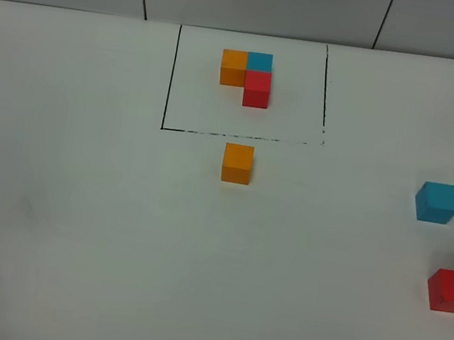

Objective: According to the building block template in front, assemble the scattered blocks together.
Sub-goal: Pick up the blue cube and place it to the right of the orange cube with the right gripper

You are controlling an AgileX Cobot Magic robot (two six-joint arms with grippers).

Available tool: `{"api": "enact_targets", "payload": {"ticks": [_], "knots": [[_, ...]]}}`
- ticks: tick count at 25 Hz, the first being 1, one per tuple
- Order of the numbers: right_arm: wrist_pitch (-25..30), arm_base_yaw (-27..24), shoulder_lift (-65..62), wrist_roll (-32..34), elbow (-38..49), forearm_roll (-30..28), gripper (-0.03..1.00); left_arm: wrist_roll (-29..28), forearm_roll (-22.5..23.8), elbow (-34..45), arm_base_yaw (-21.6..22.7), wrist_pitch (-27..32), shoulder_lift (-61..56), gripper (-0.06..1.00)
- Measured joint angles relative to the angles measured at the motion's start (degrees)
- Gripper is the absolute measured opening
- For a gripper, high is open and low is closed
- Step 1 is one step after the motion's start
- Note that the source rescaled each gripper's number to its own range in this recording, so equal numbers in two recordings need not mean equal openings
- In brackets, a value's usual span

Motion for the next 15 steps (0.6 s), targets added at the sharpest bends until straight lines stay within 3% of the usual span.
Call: {"api": "enact_targets", "payload": {"ticks": [7,15], "knots": [[-3.3,0.0,8.6,0.0,-1.5,0.0,1.00,-0.1,0.0,0.0,0.0,0.0,0.0,0.73],[-3.9,0.0,21.4,0.1,-8.9,0.2,1.00,-0.1,0.0,0.0,0.0,0.0,0.0,0.72]]}}
